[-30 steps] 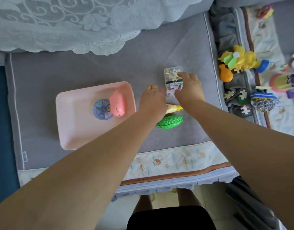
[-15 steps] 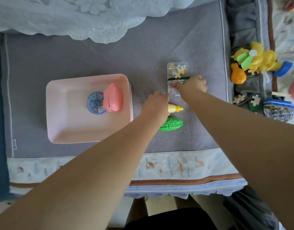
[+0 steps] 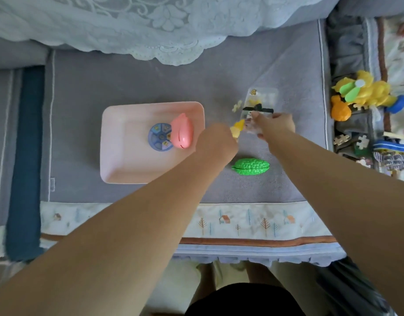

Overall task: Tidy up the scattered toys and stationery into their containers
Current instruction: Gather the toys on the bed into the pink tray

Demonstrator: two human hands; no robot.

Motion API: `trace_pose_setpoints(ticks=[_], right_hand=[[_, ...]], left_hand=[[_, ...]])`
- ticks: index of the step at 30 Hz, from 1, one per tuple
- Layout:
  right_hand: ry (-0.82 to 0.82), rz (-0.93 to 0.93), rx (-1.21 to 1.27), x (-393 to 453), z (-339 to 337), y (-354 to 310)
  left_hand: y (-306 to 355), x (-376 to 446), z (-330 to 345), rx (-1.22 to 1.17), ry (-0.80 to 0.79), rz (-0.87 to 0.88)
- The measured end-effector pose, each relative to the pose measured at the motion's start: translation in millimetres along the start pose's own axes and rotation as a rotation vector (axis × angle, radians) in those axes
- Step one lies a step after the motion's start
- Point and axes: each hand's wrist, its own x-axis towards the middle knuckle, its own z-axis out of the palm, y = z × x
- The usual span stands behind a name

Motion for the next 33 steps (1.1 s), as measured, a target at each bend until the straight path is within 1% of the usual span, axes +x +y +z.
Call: trace_pose_setpoints(ticks=[2, 3, 4, 6, 9, 13, 16, 20, 22, 26, 29, 31, 33], right_hand=[[-0.021, -0.044, 0.034, -18.9, 3.9, -1.2], [-0.044, -0.065, 0.045, -27.6, 6.8, -1.8], [-0.070, -0.083, 0.054, -38.1, 11.5, -2.4], [-0.103, -0.120, 0.047, -58.7, 22.9, -2.2], [-0.125, -0.176, -0.017, -89.3, 46.1, -0.7], [-0.204, -0.258, -0.179, -122.5, 77.4, 12.3], [-0.231, -0.298, -0.304, -136.5, 93.7, 24.1], [-0.219, -0.339, -0.434, -140.0, 104.3, 27.2], [-0.229, -0.345, -0.436, -139.1, 105.6, 28.0], [-0.253, -0.327, -0.336, -137.5, 102.1, 30.1], [-0.268, -0.323, -0.317, -137.7, 100.4, 29.3], [-0.278, -0.321, -0.310, -137.5, 100.2, 28.8], [-0.291, -0.323, -0.322, -137.3, 99.6, 27.8]], left_hand=[[-13.1, -10.2, -15.4, -0.041, 0.055, 0.013], [-20.6, -16.0, -21.7, -0.078, 0.120, 0.000], [-30.5, -22.1, -27.7, -0.139, 0.183, -0.027], [-54.2, -33.9, -35.7, -0.224, 0.215, -0.095], [-97.5, -45.6, -43.5, -0.231, 0.152, -0.192], [-143.4, -58.2, -42.0, -0.268, 0.058, -0.294], [-162.6, -61.0, -34.0, -0.274, -0.016, -0.313], [-171.2, -53.2, -25.8, -0.286, -0.038, -0.305], [-172.4, -49.0, -23.0, -0.285, -0.046, -0.310], [-173.9, -43.8, -16.9, -0.302, -0.059, -0.323], [-174.9, -41.8, -13.9, -0.342, -0.071, -0.381], [-174.2, -41.0, -14.0, -0.344, -0.036, -0.420], [-170.1, -41.8, -15.8, -0.349, 0.037, -0.387]])
